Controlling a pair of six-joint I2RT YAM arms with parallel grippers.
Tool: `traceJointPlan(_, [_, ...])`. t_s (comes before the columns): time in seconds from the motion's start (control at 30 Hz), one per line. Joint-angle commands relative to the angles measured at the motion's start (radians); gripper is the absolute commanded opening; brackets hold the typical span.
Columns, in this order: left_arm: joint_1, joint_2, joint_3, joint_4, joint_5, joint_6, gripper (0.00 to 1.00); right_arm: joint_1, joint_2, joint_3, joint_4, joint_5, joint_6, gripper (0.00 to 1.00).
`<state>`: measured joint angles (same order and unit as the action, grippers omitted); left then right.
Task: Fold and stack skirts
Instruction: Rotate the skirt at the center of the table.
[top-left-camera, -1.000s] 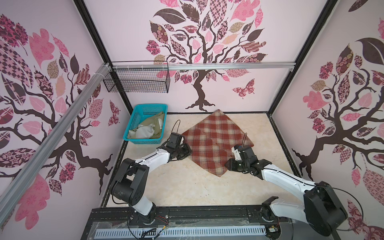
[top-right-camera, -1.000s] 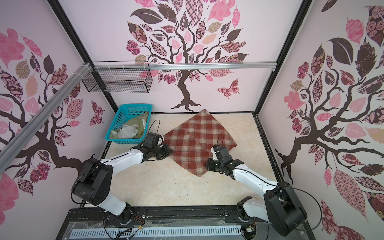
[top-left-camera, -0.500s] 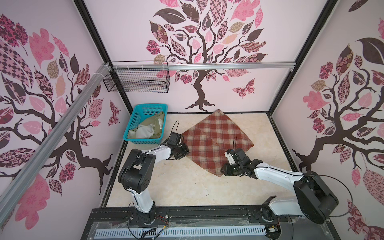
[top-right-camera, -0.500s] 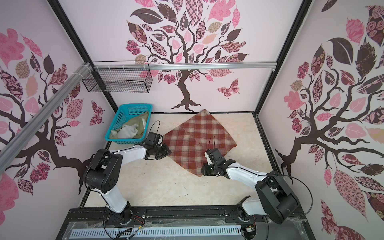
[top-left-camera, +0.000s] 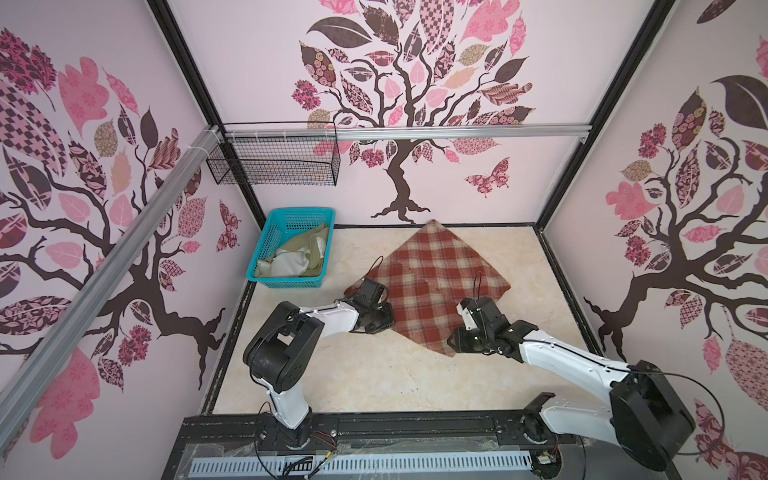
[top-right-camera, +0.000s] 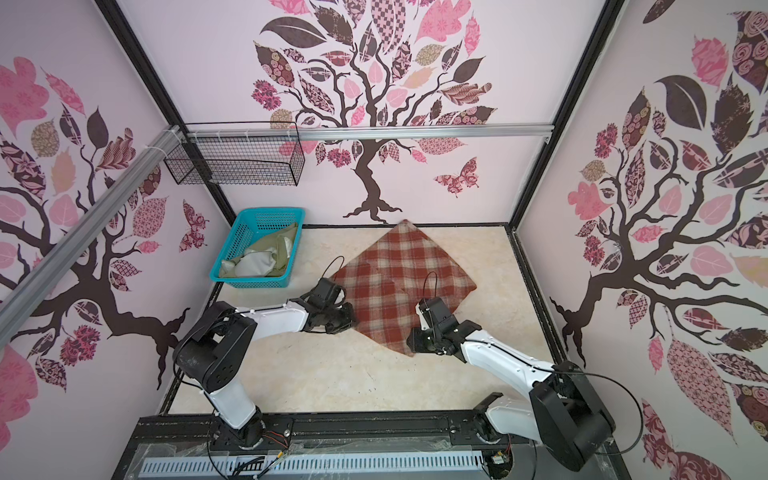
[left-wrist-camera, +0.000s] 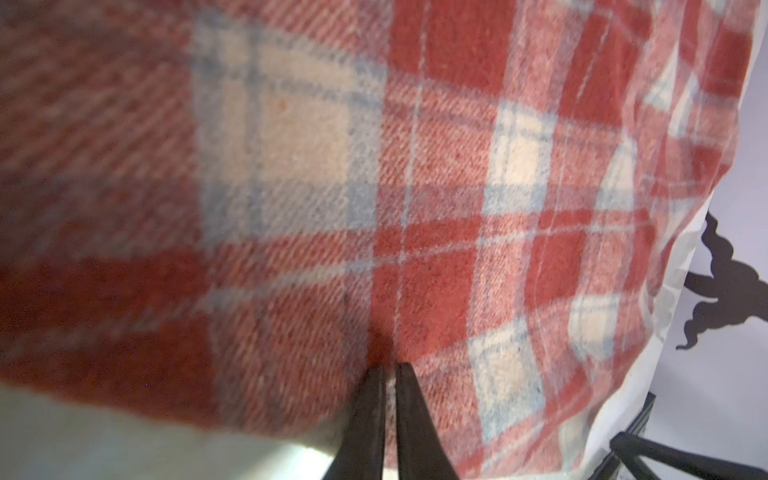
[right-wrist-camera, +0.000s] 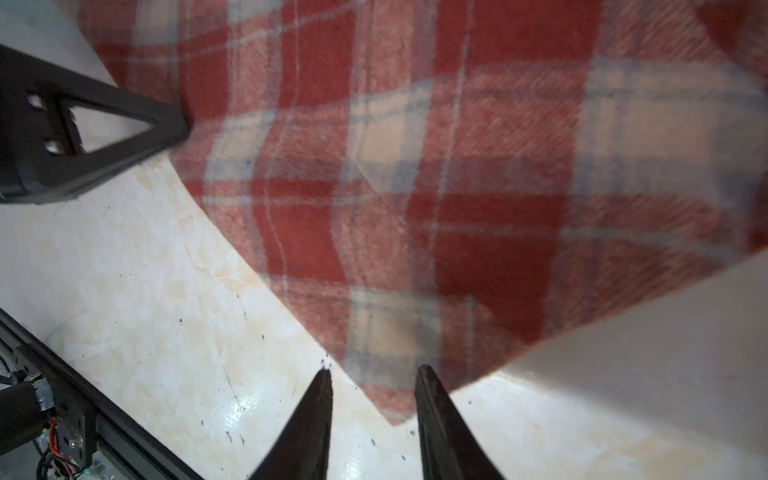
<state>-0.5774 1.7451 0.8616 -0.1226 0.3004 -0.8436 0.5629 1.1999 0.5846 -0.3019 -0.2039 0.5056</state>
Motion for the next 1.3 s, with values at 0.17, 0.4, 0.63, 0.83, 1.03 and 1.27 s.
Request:
traceJointPlan(0.17, [-0.086,-0.054,-0.095,0.006,0.026,-0.109,0.11,0.003,-0.035,0.061,-0.074,0.008,-0.002,0.40])
traceJointPlan(0.4, [0.197,-0.353,-0.173,-0.101,0.042,-0.092,0.22,0.003,-0.044,0.059,-0.084,0.027,-0.012,0.52])
traceJointPlan(0.63, [0.469,-0.436,-0.129,-0.340,0.037,0.072,0.49,0.002,0.017,0.089,-0.038,0.028,-0.028,0.56])
traceJointPlan(0.83, [0.525,-0.380,-0.151,-0.252,0.094,0.053,0.53,0.002,0.105,0.141,-0.014,-0.006,-0.045,0.57])
traceJointPlan(1.03, [0.521,-0.304,-0.168,-0.121,0.146,0.004,0.53,-0.005,0.112,0.144,0.002,-0.005,-0.045,0.57])
traceJointPlan(1.27, [0.503,-0.232,-0.155,-0.056,0.126,0.006,0.51,-0.017,0.111,0.134,0.015,-0.006,-0.039,0.57])
